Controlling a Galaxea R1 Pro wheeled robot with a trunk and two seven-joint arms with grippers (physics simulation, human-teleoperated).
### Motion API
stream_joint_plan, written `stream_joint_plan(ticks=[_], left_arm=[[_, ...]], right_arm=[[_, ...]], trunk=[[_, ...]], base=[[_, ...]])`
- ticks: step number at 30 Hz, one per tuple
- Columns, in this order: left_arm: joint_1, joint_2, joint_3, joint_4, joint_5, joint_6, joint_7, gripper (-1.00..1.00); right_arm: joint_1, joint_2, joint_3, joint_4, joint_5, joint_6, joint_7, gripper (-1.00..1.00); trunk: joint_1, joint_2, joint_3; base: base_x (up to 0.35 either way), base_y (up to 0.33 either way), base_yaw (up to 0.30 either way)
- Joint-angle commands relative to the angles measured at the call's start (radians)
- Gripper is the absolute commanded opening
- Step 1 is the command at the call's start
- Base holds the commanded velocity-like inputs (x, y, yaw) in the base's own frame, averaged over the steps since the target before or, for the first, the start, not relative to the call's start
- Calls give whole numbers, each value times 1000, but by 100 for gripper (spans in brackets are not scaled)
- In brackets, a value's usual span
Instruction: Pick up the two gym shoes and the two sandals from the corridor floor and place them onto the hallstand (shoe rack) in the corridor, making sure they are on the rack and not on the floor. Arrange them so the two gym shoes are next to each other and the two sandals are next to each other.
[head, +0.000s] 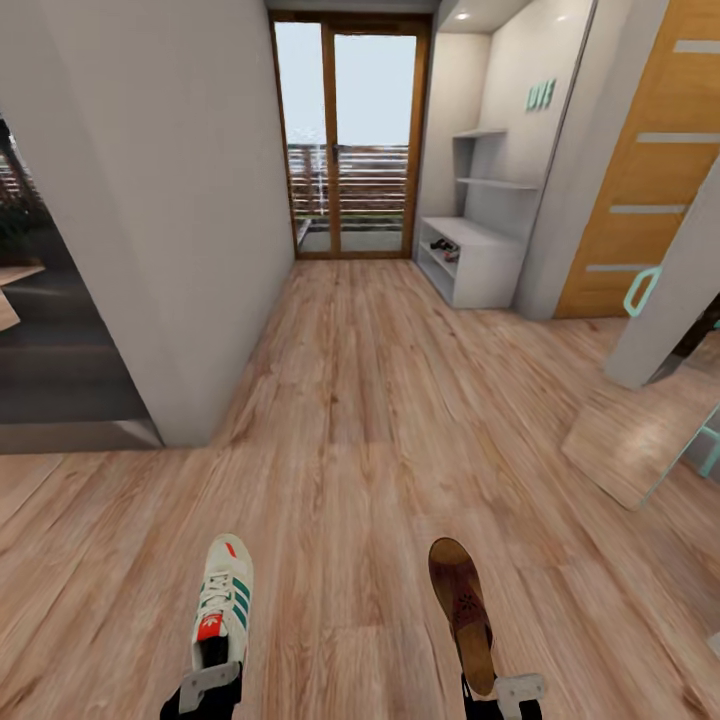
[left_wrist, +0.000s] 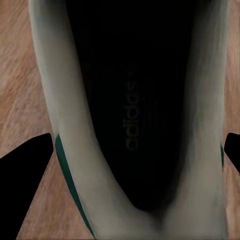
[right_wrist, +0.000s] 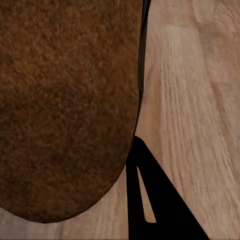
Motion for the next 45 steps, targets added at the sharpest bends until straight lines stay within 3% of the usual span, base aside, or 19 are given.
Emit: stream_joint_plan(ticks=[1,45], left_arm=[[-1,0,2,0,3,-3,1,-100],[1,0,5,-2,3,-23,1,-100]], right_arm=[[-1,0,5,0,8,0,-10,-100],[-1,-2,4,-2,6,-3,-12,-100]], trunk=[[0,0,-1],[0,0,-1]], base=[[340,74,0],[340,17,-27]])
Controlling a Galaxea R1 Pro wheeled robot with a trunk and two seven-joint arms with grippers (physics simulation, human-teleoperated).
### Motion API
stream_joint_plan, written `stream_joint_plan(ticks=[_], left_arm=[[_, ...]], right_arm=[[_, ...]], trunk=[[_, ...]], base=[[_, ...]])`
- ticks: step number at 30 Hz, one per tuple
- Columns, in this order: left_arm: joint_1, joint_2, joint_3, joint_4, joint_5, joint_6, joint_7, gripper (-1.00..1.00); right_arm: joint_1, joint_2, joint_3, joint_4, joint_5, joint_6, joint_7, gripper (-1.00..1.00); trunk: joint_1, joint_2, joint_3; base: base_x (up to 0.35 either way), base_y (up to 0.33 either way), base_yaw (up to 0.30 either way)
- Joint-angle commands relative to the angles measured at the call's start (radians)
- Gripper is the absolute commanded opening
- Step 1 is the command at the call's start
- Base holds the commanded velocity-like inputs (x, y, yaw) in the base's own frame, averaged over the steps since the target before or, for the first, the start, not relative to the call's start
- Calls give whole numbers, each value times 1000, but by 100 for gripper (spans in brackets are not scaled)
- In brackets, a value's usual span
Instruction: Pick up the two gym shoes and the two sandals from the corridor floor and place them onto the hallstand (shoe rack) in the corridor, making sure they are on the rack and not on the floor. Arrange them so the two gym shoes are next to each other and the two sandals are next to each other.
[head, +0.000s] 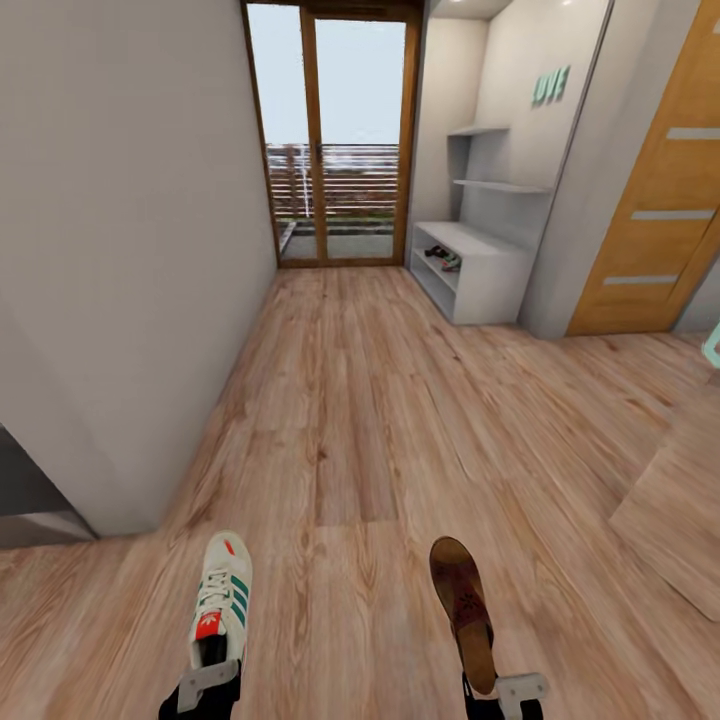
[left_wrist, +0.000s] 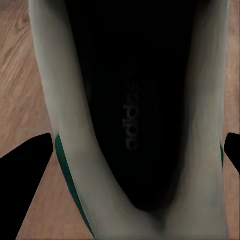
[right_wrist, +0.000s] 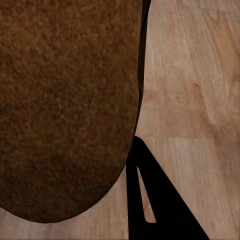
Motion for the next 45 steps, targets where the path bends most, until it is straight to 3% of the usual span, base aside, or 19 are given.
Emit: stream_joint_plan(ticks=[1,45], left_arm=[[0,-1,1,0,3,-3,1,-100],[0,1,4,0,3,-3,1,-100]], right_arm=[[-1,-1,6,0,8,0,-10,-100],[-1,-1,6,2,8,1,-10,-100]], trunk=[[0,0,-1],[0,0,-1]], base=[[340,0,-1],[340,0,0]])
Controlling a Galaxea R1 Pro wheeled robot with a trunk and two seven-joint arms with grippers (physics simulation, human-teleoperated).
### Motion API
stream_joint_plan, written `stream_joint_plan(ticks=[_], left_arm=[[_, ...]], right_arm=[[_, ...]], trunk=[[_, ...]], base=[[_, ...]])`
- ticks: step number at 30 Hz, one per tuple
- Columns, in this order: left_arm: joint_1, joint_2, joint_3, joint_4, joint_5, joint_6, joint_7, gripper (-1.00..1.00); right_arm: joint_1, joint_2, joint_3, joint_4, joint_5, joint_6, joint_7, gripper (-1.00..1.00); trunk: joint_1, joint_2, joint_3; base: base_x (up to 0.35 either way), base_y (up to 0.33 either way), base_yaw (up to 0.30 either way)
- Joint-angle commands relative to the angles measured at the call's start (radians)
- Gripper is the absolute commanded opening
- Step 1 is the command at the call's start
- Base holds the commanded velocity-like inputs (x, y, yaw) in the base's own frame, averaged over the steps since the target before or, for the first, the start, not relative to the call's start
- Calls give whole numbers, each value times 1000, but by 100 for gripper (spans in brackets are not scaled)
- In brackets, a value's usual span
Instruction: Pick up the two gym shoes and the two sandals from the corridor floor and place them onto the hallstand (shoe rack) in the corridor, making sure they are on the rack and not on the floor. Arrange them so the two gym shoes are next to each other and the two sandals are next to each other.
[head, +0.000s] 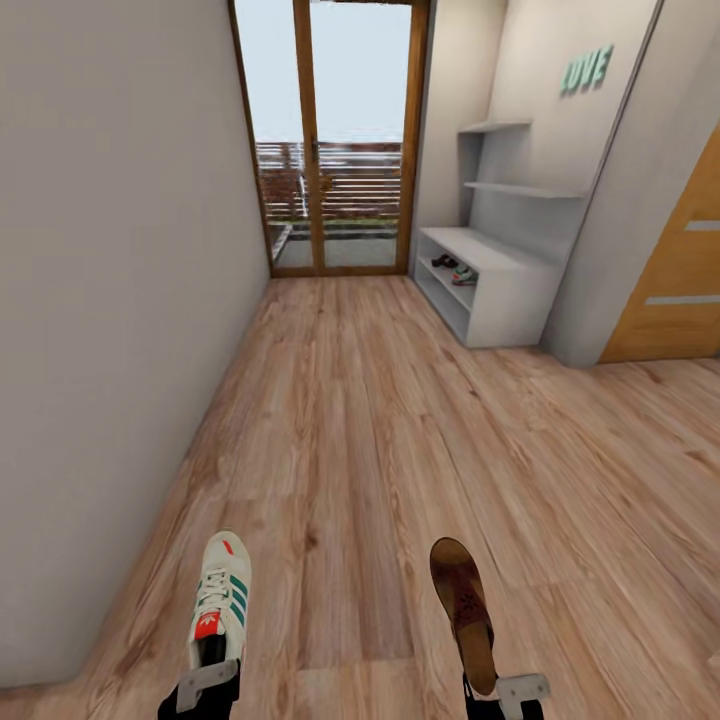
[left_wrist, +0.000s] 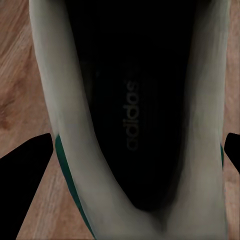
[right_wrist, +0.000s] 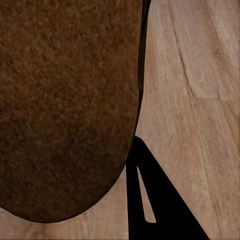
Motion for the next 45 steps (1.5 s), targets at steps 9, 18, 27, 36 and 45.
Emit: stream_joint_plan(ticks=[9,18,27,36,45], left_arm=[[0,-1,1,0,3,-3,0,-100],[0,-1,0,0,3,-3,1,-100],[0,-1,-1,0,3,-3,0,-100],[0,-1,-1,0,3,-4,1,-100],[0,-1,-2,0,3,-4,0,-100]], right_arm=[[-1,-1,5,0,8,0,-11,-100],[-1,-1,5,0,8,0,-10,-100],[-1,0,5,0,8,0,-11,-100],[-1,0,5,0,8,0,-10,-100],[-1,0,5,0,8,0,-10,-100]], trunk=[[0,0,-1],[0,0,-1],[0,0,-1],[0,0,-1],[0,0,-1]], base=[[340,0,0],[340,0,0],[340,0,0],[340,0,0],[340,0,0]])
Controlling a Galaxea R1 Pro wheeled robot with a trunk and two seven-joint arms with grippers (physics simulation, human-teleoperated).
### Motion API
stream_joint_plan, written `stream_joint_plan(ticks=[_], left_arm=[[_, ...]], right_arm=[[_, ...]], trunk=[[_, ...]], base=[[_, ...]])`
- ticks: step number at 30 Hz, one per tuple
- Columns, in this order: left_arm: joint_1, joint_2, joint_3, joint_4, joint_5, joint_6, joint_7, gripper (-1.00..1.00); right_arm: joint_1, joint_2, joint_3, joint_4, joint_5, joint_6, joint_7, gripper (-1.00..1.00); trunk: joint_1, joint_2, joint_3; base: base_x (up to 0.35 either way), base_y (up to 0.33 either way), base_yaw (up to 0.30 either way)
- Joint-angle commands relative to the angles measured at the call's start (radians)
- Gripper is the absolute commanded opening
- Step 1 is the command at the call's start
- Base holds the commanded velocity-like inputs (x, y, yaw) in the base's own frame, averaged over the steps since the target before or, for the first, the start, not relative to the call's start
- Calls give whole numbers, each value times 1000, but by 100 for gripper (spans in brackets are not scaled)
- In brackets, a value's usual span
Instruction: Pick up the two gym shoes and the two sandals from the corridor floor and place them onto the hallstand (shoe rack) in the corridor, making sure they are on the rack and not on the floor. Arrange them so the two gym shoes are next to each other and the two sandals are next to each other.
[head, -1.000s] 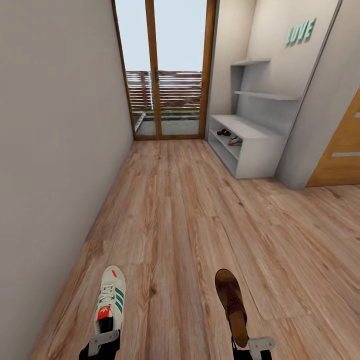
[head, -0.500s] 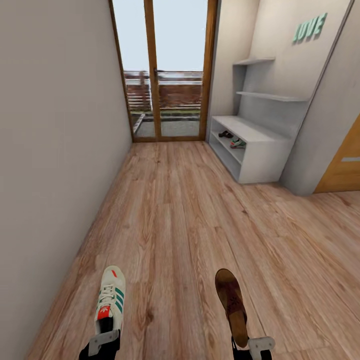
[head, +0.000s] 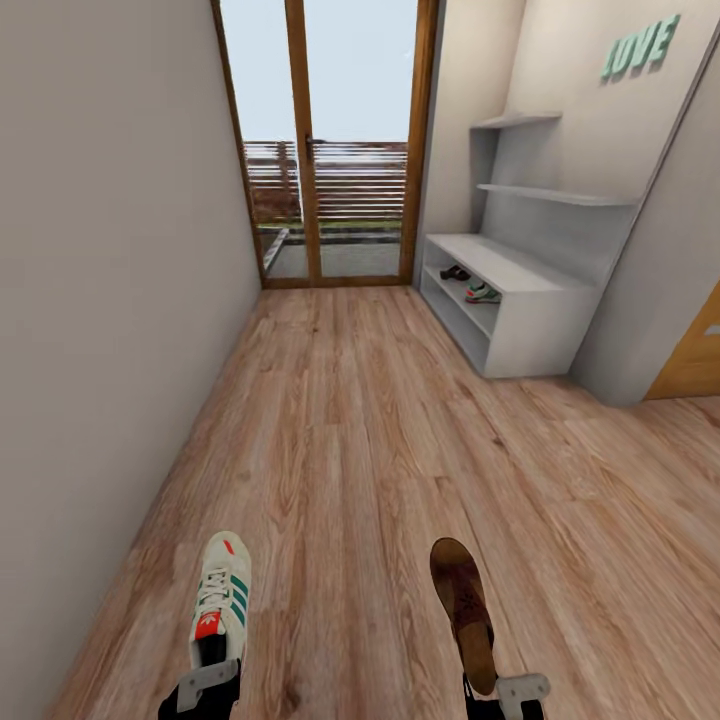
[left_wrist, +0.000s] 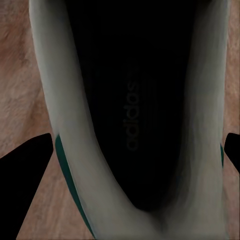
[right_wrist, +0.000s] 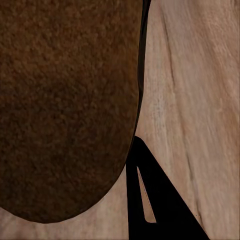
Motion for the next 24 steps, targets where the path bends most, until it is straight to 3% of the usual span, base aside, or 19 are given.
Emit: stream_joint_plan(ticks=[1,24], left_arm=[[0,-1,2,0,3,-3,1,-100],[0,-1,2,0,3,-3,1,-100]], right_arm=[[-1,0,5,0,8,0,-11,-100],[-1,-1,5,0,8,0,-10,-100]], trunk=[[0,0,-1],[0,0,-1]], base=[[340,0,0],[340,0,0]])
